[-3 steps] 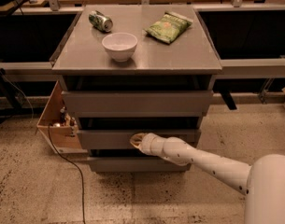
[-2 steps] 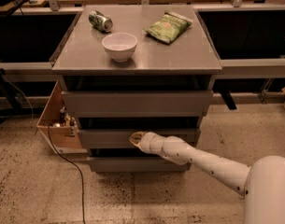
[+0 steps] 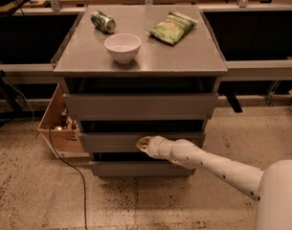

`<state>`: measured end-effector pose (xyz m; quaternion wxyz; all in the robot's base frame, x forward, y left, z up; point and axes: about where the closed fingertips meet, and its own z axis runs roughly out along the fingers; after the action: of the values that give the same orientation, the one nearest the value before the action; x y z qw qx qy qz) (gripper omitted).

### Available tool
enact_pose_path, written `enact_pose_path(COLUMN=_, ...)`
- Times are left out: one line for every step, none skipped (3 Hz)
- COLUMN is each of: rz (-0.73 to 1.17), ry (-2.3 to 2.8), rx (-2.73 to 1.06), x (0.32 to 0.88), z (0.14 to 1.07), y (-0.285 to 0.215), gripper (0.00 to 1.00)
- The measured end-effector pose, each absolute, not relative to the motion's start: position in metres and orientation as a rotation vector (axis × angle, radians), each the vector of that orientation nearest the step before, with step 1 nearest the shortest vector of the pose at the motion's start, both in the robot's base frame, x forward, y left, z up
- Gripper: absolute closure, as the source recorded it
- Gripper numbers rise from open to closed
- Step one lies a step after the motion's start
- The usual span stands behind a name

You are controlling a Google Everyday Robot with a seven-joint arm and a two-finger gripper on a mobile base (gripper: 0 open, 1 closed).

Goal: Close middle drawer

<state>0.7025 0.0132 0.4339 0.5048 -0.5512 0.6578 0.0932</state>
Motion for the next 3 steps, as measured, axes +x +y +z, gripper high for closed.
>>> enact_pose_path(rz=0.258, ry=1.682, rx=-1.335, x=0.672, z=0.447, y=-0.034, gripper=1.0)
enact_pose_path(rz=0.222, ry=1.764, rx=-1.356, x=0.635, z=0.488, y=-0.095, gripper=1.0)
enact_pose_path(rz=0.105, ry=1.827, rx=-1.363, x=0.599, z=0.569, y=-0.166, gripper=1.0)
